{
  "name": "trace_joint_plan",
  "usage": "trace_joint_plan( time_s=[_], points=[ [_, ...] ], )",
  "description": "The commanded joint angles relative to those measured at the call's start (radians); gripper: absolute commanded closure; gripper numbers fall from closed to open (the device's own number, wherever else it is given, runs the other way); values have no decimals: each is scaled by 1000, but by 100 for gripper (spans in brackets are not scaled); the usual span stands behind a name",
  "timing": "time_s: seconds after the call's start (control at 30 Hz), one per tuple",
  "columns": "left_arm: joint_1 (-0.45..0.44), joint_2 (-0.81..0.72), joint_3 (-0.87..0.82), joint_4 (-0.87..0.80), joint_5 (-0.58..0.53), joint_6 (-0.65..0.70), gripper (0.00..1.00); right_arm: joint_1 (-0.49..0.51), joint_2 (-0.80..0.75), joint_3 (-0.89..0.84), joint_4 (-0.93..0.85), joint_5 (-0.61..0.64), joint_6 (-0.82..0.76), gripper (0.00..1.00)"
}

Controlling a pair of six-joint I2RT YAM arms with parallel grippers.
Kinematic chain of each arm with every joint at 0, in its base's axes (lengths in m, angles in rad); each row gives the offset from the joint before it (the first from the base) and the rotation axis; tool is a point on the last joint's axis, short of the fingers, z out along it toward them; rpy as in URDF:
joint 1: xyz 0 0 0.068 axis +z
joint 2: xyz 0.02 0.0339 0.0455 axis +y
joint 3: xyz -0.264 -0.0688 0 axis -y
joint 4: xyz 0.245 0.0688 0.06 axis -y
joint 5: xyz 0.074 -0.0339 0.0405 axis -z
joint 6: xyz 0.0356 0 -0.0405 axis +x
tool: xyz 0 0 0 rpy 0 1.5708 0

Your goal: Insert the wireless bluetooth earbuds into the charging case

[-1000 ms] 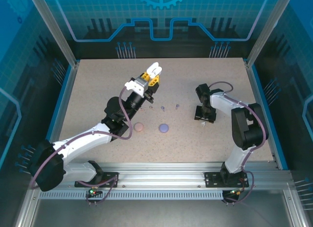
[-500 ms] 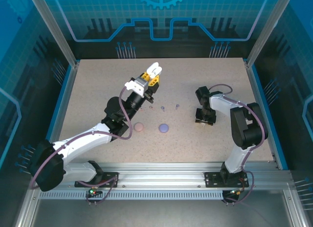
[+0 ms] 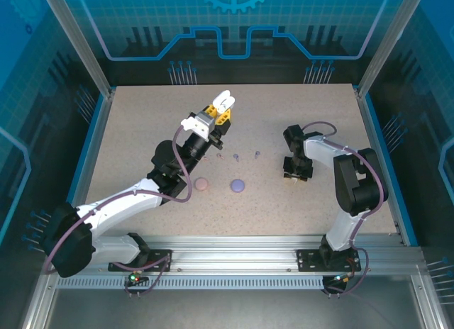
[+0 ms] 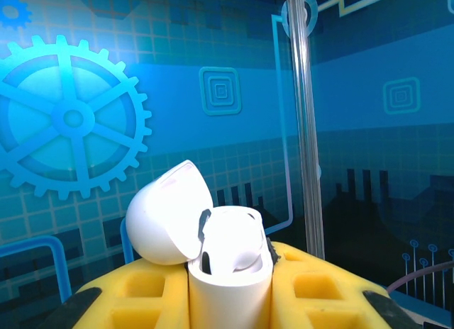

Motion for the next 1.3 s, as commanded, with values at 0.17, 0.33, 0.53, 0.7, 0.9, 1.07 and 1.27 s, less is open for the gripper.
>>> trace_joint_plan(
  time_s=[0.17, 0.33, 0.53, 0.7, 0.9, 1.07, 1.27],
  points=[
    [-5, 10, 15, 44, 6, 6, 100, -38, 8, -15, -4, 35, -12, 70],
    [-3, 11, 19, 44, 8, 5, 100, -42, -2, -18, -5, 34, -23, 74],
    [-3, 14, 22, 45, 13, 3, 100, -39, -43, -47, 46, 10, -62, 78],
    [-5, 17, 24, 44, 17, 3, 100, 7, -121, -75, 120, 13, -119, 78],
    [-4, 5, 21, 38, 26, 2, 100, 110, -260, -56, 163, 98, -178, 77],
    [-4, -12, 15, 32, 34, -1, 100, 200, -402, 17, 180, 156, -243, 76],
    [-5, -25, 8, 17, 43, -7, 100, 270, -538, 168, 208, 152, -372, 74]
  ],
)
